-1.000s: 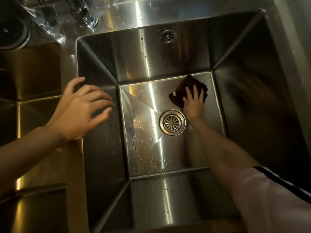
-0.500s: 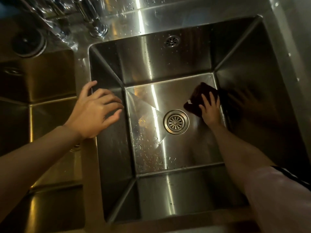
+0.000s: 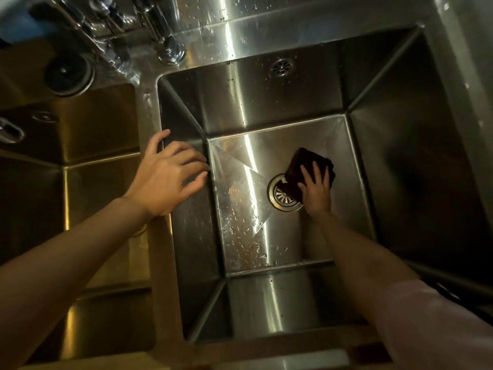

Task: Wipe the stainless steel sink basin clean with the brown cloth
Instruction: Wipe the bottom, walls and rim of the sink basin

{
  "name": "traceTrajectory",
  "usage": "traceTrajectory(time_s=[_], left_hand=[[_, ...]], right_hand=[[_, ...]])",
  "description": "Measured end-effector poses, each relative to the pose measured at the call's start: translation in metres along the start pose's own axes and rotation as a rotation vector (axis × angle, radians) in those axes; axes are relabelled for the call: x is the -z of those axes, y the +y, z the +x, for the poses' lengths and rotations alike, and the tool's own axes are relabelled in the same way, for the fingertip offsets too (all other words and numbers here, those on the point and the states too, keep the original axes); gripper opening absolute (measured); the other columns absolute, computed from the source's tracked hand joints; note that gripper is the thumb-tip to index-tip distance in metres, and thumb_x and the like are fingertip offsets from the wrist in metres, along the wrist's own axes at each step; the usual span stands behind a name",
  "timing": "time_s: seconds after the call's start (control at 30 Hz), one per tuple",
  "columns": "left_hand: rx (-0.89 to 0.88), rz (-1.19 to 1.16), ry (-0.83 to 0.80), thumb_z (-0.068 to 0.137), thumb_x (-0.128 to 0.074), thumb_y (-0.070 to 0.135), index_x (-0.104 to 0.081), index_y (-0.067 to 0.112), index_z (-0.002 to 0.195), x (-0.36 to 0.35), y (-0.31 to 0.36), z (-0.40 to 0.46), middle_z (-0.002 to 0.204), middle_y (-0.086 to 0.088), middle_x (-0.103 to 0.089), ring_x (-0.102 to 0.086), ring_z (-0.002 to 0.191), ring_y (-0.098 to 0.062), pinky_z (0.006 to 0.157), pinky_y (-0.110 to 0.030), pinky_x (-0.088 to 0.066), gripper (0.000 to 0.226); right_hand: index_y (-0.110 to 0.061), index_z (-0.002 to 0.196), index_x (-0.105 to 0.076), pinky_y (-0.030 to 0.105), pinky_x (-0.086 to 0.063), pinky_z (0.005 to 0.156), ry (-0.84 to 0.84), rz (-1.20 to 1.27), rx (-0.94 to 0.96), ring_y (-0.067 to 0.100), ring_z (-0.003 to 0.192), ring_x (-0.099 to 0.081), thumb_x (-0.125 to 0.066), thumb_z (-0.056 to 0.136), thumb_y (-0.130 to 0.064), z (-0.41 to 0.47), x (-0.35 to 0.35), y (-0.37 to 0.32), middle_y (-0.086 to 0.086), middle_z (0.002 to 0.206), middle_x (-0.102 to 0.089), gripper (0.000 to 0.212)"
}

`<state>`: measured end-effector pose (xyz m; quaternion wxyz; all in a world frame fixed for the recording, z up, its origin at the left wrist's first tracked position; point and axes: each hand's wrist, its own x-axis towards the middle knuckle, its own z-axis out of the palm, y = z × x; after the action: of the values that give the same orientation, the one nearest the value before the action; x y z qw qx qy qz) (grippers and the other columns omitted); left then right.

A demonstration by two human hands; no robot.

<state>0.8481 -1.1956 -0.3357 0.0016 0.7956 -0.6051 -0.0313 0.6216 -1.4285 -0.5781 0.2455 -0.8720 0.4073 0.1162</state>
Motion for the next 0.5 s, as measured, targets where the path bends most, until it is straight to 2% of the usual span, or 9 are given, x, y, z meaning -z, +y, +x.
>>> traceTrajectory(time_s=[0.1,0.27,0.5], left_hand=[[0.002,-0.002,0.000,0.096,-0.032,0.041,-0.073,0.019,0.105,-0.001,-0.001,0.000,0.107,0.000,-0.070,-0.058,0.112,-0.025,0.113,-0.052,-0.018,0.047],[-0.008,-0.002,0.008,0.096,-0.033,0.041,-0.073,0.018,0.106,-0.003,-0.002,-0.001,0.107,-0.001,-0.070,-0.057,0.113,-0.025,0.113,-0.053,-0.018,0.047],[0.001,-0.001,0.003,0.096,-0.030,0.043,-0.072,0.019,0.107,-0.006,-0.004,-0.001,0.109,-0.001,-0.069,-0.055,0.116,-0.023,0.114,-0.051,-0.014,0.049]], right_hand=[[-0.024,0.150,-0.030,0.041,-0.011,0.121,0.002,-0.013,0.056,0.035,0.147,-0.003,-0.040,0.102,-0.028,0.019,0.020,0.027,0.006,0.161,-0.013,0.049],[-0.024,0.152,-0.024,0.048,-0.013,0.120,0.116,0.053,-0.280,0.034,0.148,0.001,-0.036,0.103,-0.030,0.006,0.024,0.050,0.005,0.162,-0.007,0.050],[-0.021,0.153,-0.019,0.044,-0.001,0.120,0.182,0.299,-0.636,0.039,0.147,0.003,-0.032,0.104,-0.037,-0.037,-0.007,-0.005,0.010,0.161,-0.002,0.054]])
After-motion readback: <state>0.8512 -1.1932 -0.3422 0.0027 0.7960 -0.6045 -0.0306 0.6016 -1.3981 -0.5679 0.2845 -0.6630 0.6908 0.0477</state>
